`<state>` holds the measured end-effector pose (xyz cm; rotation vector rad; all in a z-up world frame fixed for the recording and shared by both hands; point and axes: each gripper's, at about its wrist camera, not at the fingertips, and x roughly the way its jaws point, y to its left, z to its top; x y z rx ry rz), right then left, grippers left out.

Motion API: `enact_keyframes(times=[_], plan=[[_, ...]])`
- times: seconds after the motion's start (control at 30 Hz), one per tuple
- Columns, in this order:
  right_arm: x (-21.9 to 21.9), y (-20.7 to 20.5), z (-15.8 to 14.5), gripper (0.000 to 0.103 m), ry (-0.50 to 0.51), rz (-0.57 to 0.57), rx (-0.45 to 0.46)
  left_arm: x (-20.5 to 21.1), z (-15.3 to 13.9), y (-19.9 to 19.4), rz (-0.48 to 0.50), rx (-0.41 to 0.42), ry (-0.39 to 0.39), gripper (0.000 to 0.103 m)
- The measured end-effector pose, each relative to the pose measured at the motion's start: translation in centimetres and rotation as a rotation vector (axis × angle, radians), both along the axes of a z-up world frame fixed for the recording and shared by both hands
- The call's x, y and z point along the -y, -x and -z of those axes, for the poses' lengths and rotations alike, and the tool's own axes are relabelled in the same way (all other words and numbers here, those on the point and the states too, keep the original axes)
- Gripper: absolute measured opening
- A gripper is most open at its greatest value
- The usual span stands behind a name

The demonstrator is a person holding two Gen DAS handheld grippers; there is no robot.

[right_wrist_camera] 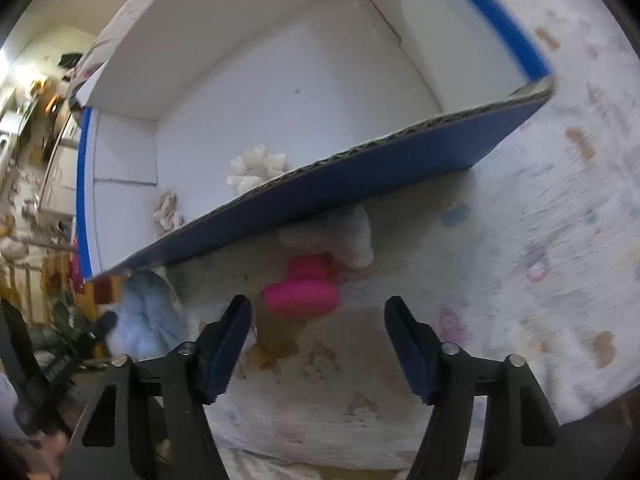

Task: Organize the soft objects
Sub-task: 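Lower the right tool and grasp the pink rubber duck, then carry the blue scrunchie and the pink duck over into the box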

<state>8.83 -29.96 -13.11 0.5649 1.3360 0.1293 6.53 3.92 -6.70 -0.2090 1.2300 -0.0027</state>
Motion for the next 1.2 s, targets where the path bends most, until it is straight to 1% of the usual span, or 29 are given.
enact_keyframes(times=[0.13, 0.2, 0.23, 0.27, 0.3, 0.37, 0.43, 0.6, 0.7, 0.87, 0.97, 1.03, 1.07, 1.13, 1.2], plan=[[-1.2, -1.2, 1.1, 0.073, -0.001, -0.016, -0.030, 0.2, 1.1, -0.5, -0.002, -0.048, 0.020, 0.012], [-2.0, -1.6, 1.7, 0.073, 0.011, -0.040, -0.052, 0.2, 1.4, -0.7, -0.005, -0.054, 0.024, 0.012], [-2.4, -1.9, 2.1, 0.070, 0.016, -0.056, -0.063, 0.2, 1.3, -0.8, -0.005, -0.053, 0.024, 0.012], [-2.9, -2.1, 2.4, 0.054, 0.025, -0.075, -0.071, 0.2, 1.3, -0.9, -0.006, -0.050, 0.024, 0.012], [-3.5, -2.4, 2.5, 0.052, 0.047, -0.094, -0.078, 0.2, 1.2, -0.9, -0.008, -0.047, 0.027, 0.012], [-3.8, -2.3, 2.4, 0.052, 0.065, -0.113, -0.066, 0.2, 1.2, -0.9, -0.012, -0.045, 0.029, 0.011], [-3.5, -2.0, 2.0, 0.052, 0.069, -0.108, -0.050, 0.2, 1.2, -0.9, -0.017, -0.047, 0.029, 0.011], [-2.8, -1.3, 0.6, 0.052, 0.032, -0.095, -0.010, 0.5, 1.1, -0.8, -0.010, -0.032, 0.003, 0.011], [-2.5, -0.2, -0.5, 0.052, 0.005, -0.110, 0.016, 0.4, 1.0, -0.5, -0.006, -0.026, -0.004, 0.011], [-2.1, 1.8, -2.0, 0.052, -0.007, -0.139, 0.073, 0.3, 0.3, 0.3, 0.009, -0.004, -0.014, 0.011], [-1.9, 2.7, -2.7, 0.052, -0.007, -0.144, 0.105, 0.0, -0.1, 0.9, 0.011, 0.001, -0.003, 0.011], [-1.2, 2.8, -3.1, 0.052, -0.009, -0.145, 0.124, -0.4, -0.5, 1.5, -0.005, -0.006, 0.041, 0.011], [-1.2, 2.9, -3.5, 0.052, -0.008, -0.146, 0.136, -0.5, -0.8, 2.0, -0.009, 0.001, 0.050, 0.011], [-1.3, 3.1, -4.0, 0.052, -0.009, -0.148, 0.165, -0.4, -1.5, 2.9, -0.010, 0.039, 0.019, 0.011], [-1.3, 3.6, -4.6, 0.052, -0.014, -0.157, 0.193, -0.4, -2.3, 3.6, -0.016, 0.069, 0.006, 0.011]])
